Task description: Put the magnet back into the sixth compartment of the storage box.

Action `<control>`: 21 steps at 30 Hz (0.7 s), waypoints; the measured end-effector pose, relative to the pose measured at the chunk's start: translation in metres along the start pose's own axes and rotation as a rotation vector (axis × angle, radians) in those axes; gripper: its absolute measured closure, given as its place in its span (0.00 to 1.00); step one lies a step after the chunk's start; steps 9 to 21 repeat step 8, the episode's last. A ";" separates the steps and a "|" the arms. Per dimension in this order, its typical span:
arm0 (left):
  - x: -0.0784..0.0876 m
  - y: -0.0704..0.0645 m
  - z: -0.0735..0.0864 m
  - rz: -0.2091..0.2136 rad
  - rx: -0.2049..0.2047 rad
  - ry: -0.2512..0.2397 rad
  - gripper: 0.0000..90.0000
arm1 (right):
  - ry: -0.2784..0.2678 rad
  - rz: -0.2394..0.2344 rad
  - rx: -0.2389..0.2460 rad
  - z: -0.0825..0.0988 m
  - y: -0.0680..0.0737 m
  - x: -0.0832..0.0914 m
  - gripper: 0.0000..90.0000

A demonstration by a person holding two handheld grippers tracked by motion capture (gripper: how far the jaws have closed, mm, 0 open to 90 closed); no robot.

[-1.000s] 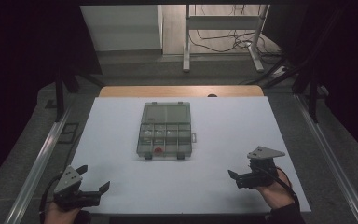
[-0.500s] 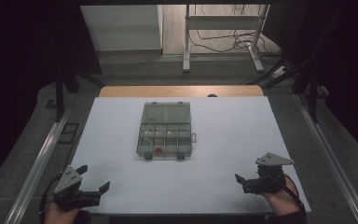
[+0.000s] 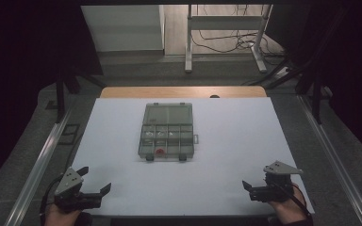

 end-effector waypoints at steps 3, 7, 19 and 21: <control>0.000 0.000 0.000 0.000 0.000 0.000 0.01 | 0.010 0.004 -0.008 0.003 -0.001 -0.001 0.00; 0.000 0.000 0.000 0.000 -0.001 -0.001 0.01 | 0.000 0.014 -0.014 0.003 -0.002 0.000 0.00; 0.000 0.000 0.000 0.000 -0.001 -0.001 0.01 | -0.002 0.015 -0.018 0.004 -0.002 0.000 0.00; 0.000 0.000 0.000 0.000 -0.001 -0.001 0.01 | -0.002 0.015 -0.018 0.004 -0.002 0.000 0.00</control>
Point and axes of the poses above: each handheld gripper's, and its own axes: x roughly backward along the jaws, z roughly out of its underside, y roughly to its left, the point moved 2 cm from there along -x, roughly forward along the jaws, and after that the axes turned 13 degrees about -z, right-handed, at the moved point
